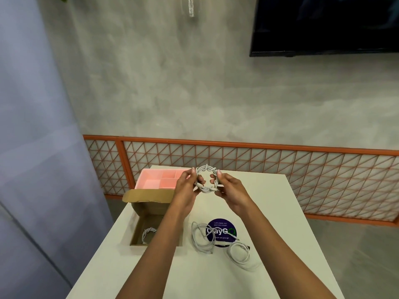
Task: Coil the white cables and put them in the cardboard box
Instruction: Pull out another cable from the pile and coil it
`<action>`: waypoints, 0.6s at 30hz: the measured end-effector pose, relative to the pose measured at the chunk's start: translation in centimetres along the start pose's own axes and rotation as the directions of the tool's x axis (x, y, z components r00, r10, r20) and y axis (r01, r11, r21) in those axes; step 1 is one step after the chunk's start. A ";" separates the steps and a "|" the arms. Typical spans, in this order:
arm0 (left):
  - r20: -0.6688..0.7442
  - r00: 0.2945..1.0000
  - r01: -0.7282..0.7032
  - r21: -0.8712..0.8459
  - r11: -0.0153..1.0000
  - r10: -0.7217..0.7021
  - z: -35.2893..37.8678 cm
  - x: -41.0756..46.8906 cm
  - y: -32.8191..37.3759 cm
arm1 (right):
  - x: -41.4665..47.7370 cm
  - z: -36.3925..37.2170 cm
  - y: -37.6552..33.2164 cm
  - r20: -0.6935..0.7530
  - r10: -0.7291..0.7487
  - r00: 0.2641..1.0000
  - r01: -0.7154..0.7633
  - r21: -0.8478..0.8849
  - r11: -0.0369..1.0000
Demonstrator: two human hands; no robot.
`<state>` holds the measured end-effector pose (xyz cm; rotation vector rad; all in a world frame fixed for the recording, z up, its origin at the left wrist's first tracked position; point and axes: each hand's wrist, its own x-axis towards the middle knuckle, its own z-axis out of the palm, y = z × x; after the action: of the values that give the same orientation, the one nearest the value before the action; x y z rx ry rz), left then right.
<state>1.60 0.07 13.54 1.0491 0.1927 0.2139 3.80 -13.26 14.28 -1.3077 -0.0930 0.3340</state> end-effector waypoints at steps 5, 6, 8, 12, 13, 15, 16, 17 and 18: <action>0.078 0.992 -0.121 0.323 0.938 0.102 -2.6 -0.7 0.6 | -0.3 -0.1 0.4 -0.122 -0.103 0.987 0.080 -0.185 0.980; 0.090 0.990 -0.132 0.364 0.922 0.106 -3.2 -0.8 0.7 | -0.3 -0.1 0.6 -0.131 -0.115 0.985 0.085 -0.217 0.972; 0.105 0.990 -0.133 0.428 0.894 0.098 -4.2 -1.2 1.1 | -0.2 0.2 1.1 -0.145 -0.129 0.981 0.086 -0.271 0.959; 0.133 0.990 -0.118 0.510 0.852 0.057 -6.3 -1.9 1.2 | -0.4 0.9 3.0 -0.142 -0.077 0.987 0.027 -0.324 0.946; 0.135 0.990 -0.115 0.526 0.843 0.051 -7.0 -2.1 1.0 | -0.4 1.2 3.8 -0.142 -0.057 0.988 0.008 -0.325 0.946; 0.123 0.992 -0.096 0.528 0.844 0.036 -8.4 -2.5 0.5 | -0.5 1.8 5.7 -0.168 -0.044 0.985 -0.013 -0.328 0.945; 0.113 0.993 -0.078 0.521 0.850 0.022 -9.3 -2.7 0.2 | -0.5 2.2 6.8 -0.185 -0.041 0.982 -0.024 -0.336 0.942; 0.108 0.994 -0.060 0.518 0.853 0.004 -10.1 -2.9 0.0 | -0.5 2.6 7.8 -0.200 -0.034 0.979 -0.037 -0.339 0.940; 0.101 0.995 -0.045 0.527 0.849 -0.010 -11.1 -3.1 -0.2 | -0.6 3.2 8.9 -0.211 -0.018 0.977 -0.053 -0.329 0.943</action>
<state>-4.25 8.43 8.12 1.6120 0.1533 0.1241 0.79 -8.53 6.68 -1.6744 0.0447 0.1962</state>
